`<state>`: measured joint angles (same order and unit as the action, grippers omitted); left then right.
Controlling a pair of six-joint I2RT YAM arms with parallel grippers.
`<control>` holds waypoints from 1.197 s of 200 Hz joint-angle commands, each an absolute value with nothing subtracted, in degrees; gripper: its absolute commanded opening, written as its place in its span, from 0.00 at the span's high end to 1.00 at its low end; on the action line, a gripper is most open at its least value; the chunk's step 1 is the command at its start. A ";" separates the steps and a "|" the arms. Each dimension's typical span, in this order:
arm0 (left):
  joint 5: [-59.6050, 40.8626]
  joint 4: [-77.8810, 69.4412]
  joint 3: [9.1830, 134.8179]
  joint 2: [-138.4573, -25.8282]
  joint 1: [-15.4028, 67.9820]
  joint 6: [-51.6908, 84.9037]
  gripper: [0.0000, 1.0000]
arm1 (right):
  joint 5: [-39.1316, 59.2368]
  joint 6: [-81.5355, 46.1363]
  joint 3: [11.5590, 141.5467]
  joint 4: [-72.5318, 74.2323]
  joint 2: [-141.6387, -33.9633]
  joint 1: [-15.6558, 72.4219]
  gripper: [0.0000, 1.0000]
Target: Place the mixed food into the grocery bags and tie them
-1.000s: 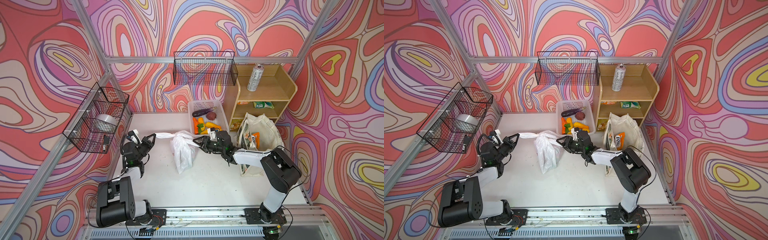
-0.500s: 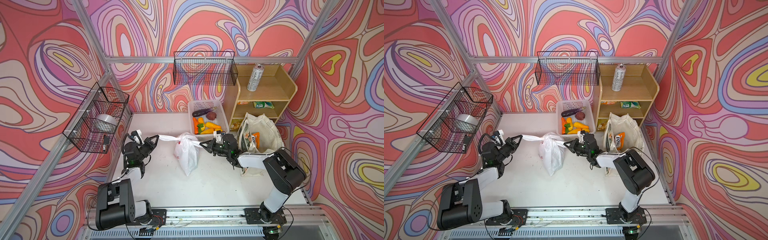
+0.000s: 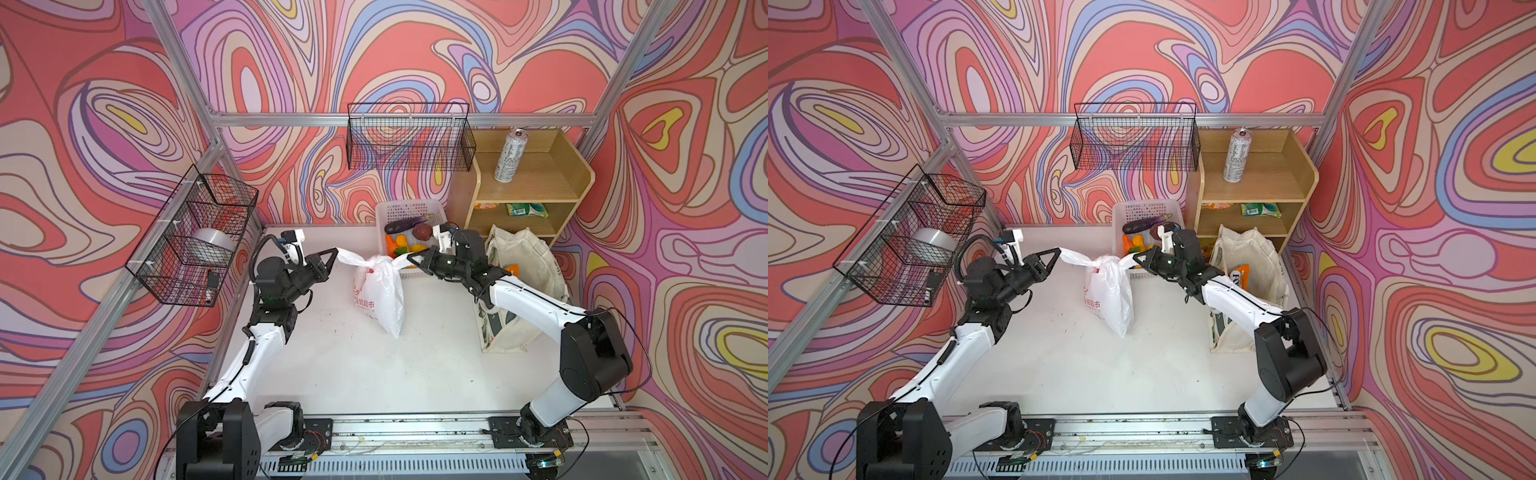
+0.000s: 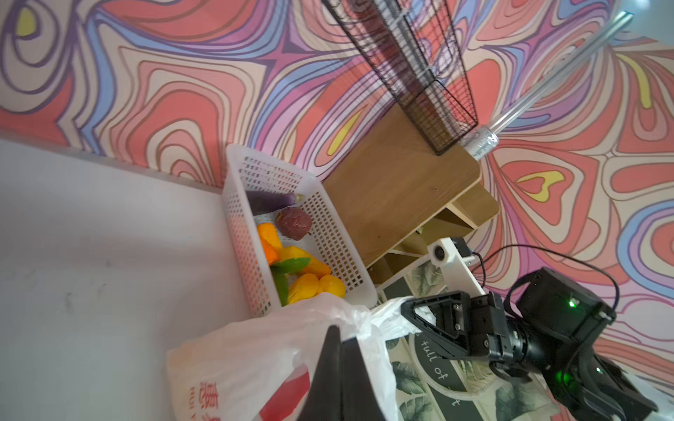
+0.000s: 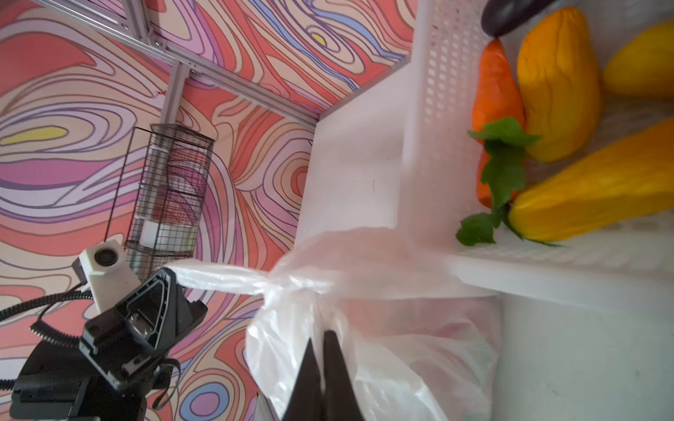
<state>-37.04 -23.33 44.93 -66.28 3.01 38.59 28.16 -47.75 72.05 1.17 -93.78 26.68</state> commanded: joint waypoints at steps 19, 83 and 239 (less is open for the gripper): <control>-34.62 -16.36 54.18 -70.58 10.77 31.67 1.00 | 26.10 -35.38 86.62 -12.19 -98.35 31.40 1.00; -31.15 -30.53 52.88 -80.56 16.34 40.34 1.00 | 28.47 -40.91 85.26 -3.09 -104.01 36.14 1.00; -31.77 -34.06 51.41 -81.34 17.23 43.90 1.00 | 23.25 -37.41 80.44 -5.25 -97.90 36.04 0.52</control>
<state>-31.03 -31.97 51.83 -82.61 16.69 43.16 24.71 -37.56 83.09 -6.76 -100.90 35.97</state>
